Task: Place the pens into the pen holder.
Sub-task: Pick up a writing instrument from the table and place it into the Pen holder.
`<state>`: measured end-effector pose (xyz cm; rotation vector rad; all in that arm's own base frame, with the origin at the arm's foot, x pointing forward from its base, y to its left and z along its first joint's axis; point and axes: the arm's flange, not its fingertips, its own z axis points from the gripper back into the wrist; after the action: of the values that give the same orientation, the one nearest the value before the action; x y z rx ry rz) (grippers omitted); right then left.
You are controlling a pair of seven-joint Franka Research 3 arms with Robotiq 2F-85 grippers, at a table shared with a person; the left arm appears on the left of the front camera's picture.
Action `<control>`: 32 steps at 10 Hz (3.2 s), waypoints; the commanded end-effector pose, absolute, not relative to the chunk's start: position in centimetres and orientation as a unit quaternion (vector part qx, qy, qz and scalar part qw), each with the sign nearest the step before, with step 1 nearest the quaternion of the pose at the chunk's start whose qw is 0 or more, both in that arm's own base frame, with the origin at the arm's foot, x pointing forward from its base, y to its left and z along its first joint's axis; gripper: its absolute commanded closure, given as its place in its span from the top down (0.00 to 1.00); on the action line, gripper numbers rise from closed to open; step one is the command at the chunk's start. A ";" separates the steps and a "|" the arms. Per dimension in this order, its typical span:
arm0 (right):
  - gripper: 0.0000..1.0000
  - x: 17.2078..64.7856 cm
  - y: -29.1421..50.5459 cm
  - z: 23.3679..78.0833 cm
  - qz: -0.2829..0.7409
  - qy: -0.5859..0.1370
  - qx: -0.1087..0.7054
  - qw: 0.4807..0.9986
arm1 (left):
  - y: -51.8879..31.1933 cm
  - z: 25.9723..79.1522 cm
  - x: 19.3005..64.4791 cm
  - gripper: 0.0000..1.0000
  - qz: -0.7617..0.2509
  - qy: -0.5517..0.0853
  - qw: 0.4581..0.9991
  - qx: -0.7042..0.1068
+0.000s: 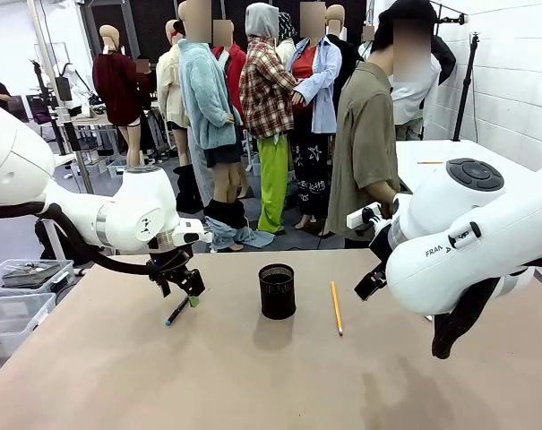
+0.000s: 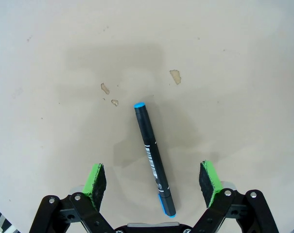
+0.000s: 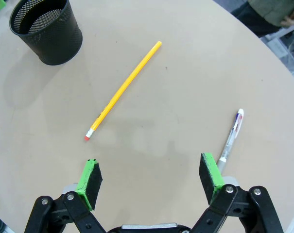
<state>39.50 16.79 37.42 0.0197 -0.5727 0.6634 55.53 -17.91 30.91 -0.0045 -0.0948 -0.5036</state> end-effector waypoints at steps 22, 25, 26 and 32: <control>1.00 39.5 16.8 37.4 0.321 -0.277 0.010 0.906 | -16.8 34.6 53.2 0.00 -0.382 -0.126 0.907 -0.121; 1.00 39.5 16.8 37.4 0.321 -0.277 0.010 0.906 | -16.0 36.4 52.3 0.00 -0.456 -0.207 0.845 -0.190; 1.00 39.5 16.8 37.4 0.321 -0.277 0.010 0.906 | -16.1 36.6 51.9 0.00 -0.498 -0.213 0.812 -0.217; 1.00 39.5 16.8 37.4 0.321 -0.277 0.010 0.906 | -17.5 37.3 51.9 0.00 -0.561 -0.234 0.752 -0.255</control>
<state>39.51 16.78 37.42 0.0197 -0.5727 0.6631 51.99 -17.66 37.38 -0.5423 -0.5141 -1.2069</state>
